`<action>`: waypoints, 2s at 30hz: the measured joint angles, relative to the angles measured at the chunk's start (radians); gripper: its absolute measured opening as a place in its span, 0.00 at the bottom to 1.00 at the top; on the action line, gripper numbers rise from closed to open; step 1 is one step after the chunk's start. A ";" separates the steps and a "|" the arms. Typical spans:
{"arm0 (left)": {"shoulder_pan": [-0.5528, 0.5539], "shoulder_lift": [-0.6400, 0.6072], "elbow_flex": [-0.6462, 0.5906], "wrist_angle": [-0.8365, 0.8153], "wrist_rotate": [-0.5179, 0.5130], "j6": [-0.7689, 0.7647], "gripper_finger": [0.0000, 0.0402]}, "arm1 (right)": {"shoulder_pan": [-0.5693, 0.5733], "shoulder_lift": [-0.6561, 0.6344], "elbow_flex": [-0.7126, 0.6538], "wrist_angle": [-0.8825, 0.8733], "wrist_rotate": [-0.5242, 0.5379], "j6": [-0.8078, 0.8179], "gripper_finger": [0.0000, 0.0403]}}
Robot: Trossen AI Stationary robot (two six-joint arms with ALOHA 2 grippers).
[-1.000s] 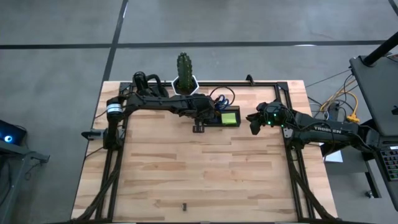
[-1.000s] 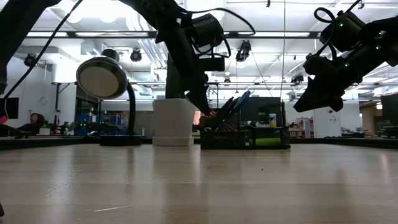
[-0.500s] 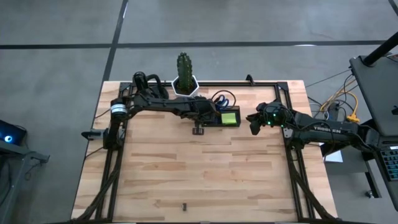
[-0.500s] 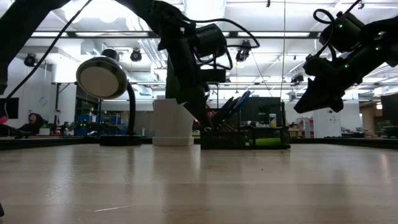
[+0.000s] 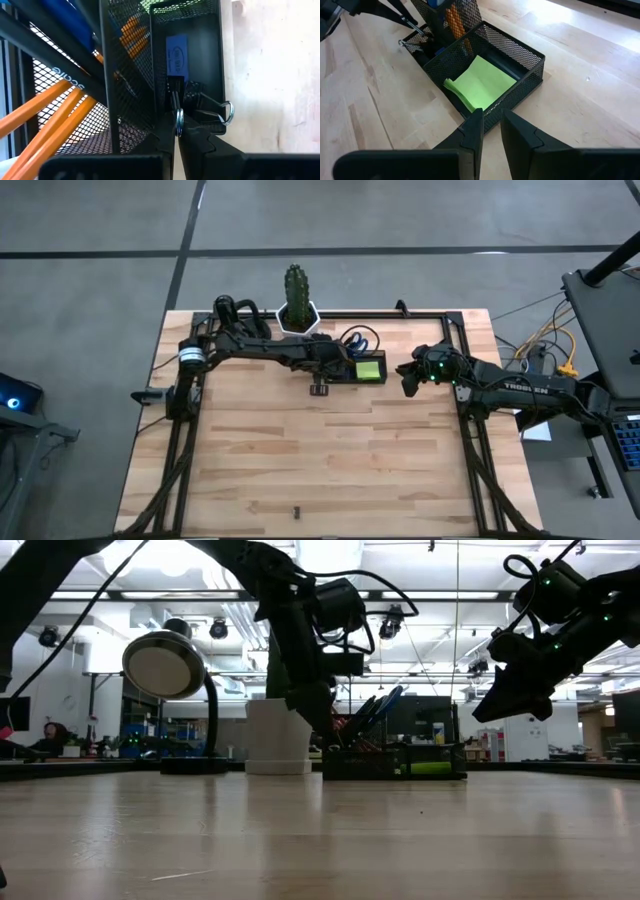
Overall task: Pick and place office supplies into organizer
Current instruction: Put the left binder clip into the bottom section of the desk organizer, then put the binder clip into the bottom section of the desk organizer
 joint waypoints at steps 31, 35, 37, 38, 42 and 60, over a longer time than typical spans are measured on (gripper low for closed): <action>0.001 -0.001 0.000 0.011 0.013 -0.001 0.19 | 0.000 0.000 0.000 0.000 0.000 0.000 0.14; 0.001 -0.001 0.000 0.010 0.013 -0.001 0.25 | 0.000 0.000 0.000 0.001 -0.001 0.000 0.14; 0.001 -0.004 0.001 0.008 0.013 -0.001 0.27 | 0.000 0.000 0.000 0.000 -0.001 0.000 0.14; -0.001 -0.006 0.003 0.003 0.013 -0.001 0.28 | 0.000 0.000 0.000 0.000 -0.001 0.000 0.14; -0.012 -0.022 0.029 0.005 0.012 -0.002 0.29 | 0.000 0.000 0.000 0.000 -0.001 0.000 0.14; -0.117 -0.083 0.186 0.004 0.001 -0.002 0.29 | 0.000 0.000 0.000 0.000 -0.004 0.003 0.14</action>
